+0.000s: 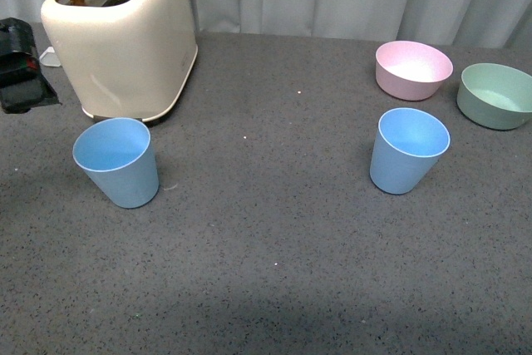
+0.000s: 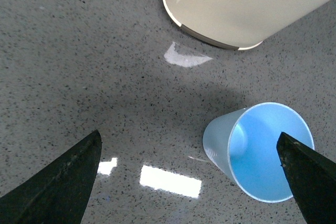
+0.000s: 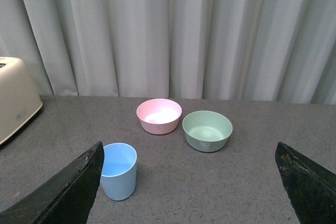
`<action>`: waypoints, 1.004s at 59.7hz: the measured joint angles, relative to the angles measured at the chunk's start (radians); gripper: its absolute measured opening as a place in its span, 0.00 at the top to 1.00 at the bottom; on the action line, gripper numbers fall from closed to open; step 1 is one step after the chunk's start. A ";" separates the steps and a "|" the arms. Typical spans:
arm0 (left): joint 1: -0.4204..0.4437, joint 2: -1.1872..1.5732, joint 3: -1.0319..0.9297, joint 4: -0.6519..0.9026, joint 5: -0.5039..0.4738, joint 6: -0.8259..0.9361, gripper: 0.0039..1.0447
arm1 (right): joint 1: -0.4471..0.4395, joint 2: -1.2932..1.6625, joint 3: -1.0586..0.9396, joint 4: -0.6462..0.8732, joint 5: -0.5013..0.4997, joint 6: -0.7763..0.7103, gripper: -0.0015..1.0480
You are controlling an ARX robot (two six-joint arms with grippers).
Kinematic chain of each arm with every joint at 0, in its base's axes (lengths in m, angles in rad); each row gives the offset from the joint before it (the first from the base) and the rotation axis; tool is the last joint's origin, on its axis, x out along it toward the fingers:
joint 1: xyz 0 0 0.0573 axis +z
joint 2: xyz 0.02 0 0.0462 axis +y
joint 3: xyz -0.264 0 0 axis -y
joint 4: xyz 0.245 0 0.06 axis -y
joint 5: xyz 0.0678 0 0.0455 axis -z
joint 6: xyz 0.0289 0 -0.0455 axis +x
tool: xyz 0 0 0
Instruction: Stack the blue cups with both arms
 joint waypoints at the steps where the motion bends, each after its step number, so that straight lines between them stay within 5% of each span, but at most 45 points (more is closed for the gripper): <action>1: -0.003 0.008 0.006 -0.005 0.000 0.000 0.06 | 0.000 0.000 0.000 0.000 0.000 0.000 0.09; 37: -0.082 0.251 0.199 -0.214 -0.004 -0.050 0.07 | 0.000 0.000 0.000 0.000 0.000 0.000 0.09; 60: -0.108 0.292 0.224 -0.264 -0.011 -0.103 0.63 | 0.000 0.000 0.000 0.000 0.000 0.000 0.09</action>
